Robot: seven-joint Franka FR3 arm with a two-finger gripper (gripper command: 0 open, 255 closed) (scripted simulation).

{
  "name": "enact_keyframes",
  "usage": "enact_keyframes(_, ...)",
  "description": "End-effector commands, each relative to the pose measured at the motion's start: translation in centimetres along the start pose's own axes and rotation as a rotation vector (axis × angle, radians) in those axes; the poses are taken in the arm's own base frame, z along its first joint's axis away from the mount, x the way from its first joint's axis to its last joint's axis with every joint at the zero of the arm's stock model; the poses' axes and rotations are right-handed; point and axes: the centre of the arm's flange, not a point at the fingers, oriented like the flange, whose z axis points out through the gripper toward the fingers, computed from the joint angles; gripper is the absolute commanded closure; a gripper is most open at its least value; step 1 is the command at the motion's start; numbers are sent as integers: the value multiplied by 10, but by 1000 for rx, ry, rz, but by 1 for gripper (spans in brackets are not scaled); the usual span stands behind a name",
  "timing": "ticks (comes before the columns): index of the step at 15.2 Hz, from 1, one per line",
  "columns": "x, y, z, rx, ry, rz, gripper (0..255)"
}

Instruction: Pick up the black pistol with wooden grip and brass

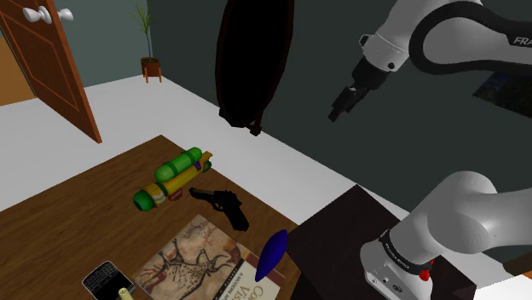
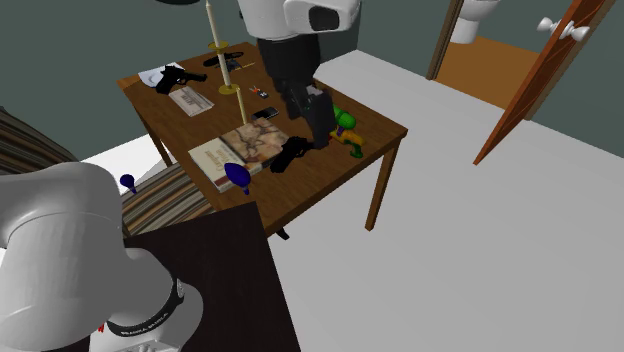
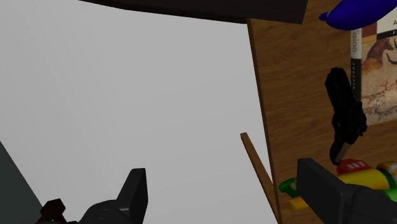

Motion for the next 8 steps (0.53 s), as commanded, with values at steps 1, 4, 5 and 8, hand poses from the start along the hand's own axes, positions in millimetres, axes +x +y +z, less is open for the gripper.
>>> enact_keyframes(1, 4, -17, 17, 7, 1, -5, 0)
enact_keyframes(4, 7, -44, 44, 17, 1, -14, 0)
enact_keyframes(5, 7, -53, 53, 20, 1, -17, 0)
enact_keyframes(8, 10, -80, 80, 30, 1, -26, 0)
